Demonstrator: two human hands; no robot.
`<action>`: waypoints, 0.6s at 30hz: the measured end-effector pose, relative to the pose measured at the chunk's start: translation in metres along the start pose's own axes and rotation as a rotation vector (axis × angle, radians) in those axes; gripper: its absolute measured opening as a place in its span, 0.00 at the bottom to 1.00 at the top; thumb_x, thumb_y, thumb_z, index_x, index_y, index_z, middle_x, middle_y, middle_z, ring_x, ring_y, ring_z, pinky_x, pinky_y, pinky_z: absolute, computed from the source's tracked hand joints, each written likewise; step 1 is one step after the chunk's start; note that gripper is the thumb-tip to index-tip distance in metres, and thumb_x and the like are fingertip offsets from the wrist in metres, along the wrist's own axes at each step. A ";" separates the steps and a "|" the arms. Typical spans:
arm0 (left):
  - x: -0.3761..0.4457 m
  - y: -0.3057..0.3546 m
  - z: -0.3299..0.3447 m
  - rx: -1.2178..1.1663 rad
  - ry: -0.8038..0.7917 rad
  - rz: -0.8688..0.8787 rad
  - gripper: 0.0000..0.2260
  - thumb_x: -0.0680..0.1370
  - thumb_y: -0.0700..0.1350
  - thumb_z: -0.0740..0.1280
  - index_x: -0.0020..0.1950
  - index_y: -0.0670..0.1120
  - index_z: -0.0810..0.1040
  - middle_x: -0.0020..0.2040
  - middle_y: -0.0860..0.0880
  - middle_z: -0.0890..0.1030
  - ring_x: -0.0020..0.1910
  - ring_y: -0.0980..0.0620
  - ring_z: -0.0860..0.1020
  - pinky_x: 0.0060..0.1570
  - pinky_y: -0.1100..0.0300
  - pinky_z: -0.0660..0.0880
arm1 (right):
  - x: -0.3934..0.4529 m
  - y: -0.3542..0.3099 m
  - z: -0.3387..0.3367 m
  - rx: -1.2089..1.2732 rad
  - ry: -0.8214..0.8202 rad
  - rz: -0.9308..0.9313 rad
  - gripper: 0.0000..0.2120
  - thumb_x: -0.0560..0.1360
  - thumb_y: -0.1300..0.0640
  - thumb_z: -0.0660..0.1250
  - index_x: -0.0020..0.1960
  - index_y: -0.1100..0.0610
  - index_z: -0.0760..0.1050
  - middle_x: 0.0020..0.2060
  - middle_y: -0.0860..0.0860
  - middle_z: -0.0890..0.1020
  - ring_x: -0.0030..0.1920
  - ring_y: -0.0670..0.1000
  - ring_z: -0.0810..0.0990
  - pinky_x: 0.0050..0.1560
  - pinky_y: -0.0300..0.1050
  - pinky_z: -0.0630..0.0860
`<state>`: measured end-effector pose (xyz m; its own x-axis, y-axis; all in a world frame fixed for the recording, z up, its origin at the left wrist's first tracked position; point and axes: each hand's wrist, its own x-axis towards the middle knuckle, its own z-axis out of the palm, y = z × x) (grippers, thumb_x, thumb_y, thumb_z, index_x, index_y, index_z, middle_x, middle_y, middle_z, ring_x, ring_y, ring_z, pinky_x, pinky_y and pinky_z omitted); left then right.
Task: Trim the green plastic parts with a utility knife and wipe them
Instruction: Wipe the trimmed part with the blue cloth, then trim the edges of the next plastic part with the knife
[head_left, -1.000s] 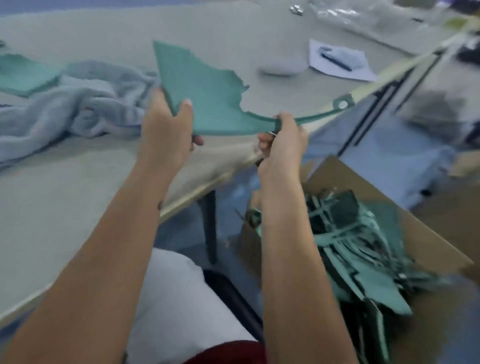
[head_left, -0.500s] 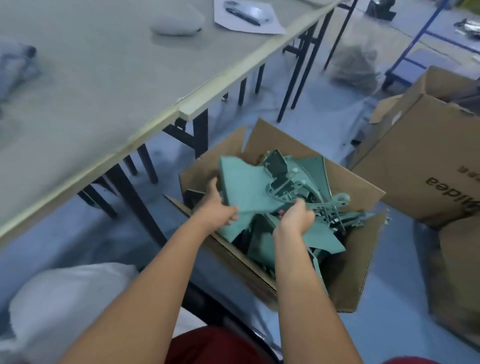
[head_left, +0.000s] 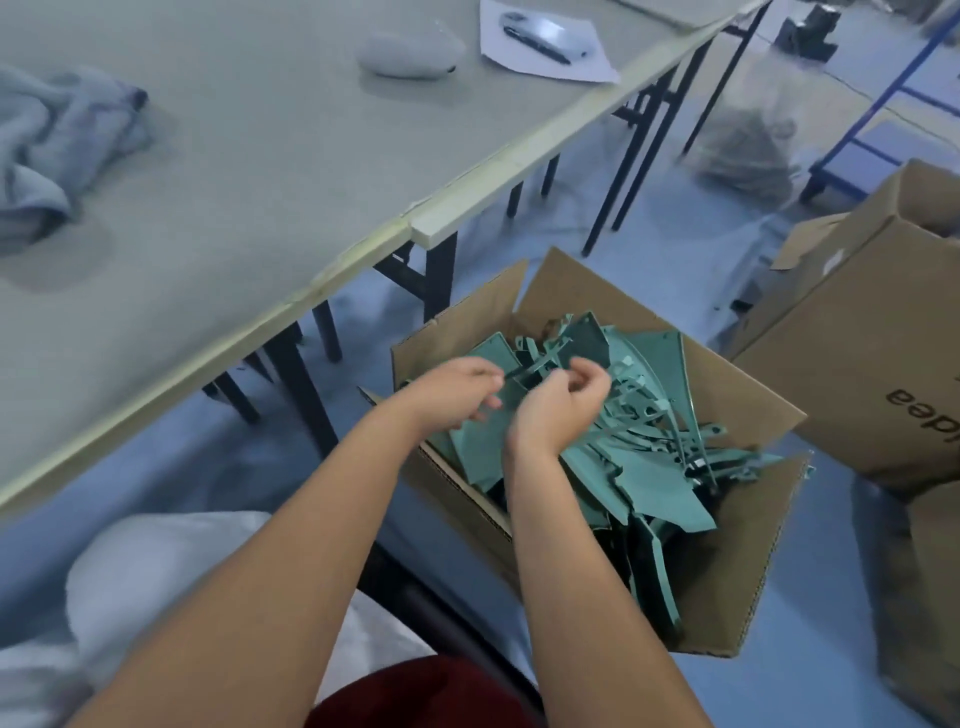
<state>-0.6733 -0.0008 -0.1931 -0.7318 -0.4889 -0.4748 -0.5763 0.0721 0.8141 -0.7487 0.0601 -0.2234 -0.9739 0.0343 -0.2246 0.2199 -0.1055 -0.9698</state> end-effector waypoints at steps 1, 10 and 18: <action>-0.008 0.014 -0.007 -0.013 0.013 0.060 0.11 0.83 0.46 0.56 0.60 0.52 0.75 0.49 0.54 0.80 0.44 0.56 0.79 0.43 0.59 0.74 | -0.010 -0.011 0.009 0.019 -0.099 -0.059 0.14 0.71 0.69 0.57 0.44 0.50 0.70 0.42 0.48 0.74 0.38 0.43 0.73 0.39 0.37 0.69; -0.114 0.047 -0.134 -0.280 0.512 0.394 0.12 0.77 0.37 0.58 0.46 0.50 0.78 0.34 0.54 0.81 0.34 0.58 0.80 0.33 0.64 0.77 | -0.142 -0.101 0.111 0.242 -0.661 -0.477 0.10 0.67 0.65 0.56 0.41 0.51 0.70 0.40 0.57 0.73 0.39 0.51 0.71 0.44 0.49 0.71; -0.241 -0.072 -0.233 -0.501 1.103 0.268 0.12 0.78 0.37 0.57 0.48 0.51 0.76 0.31 0.55 0.81 0.31 0.56 0.79 0.36 0.60 0.77 | -0.333 -0.069 0.191 0.106 -1.391 -0.576 0.13 0.68 0.68 0.60 0.38 0.49 0.70 0.36 0.44 0.75 0.37 0.40 0.71 0.43 0.35 0.68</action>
<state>-0.3708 -0.0903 -0.0594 0.0316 -0.9975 0.0633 -0.0755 0.0607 0.9953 -0.4500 -0.1334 -0.0638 -0.2125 -0.8404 0.4986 -0.1460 -0.4773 -0.8666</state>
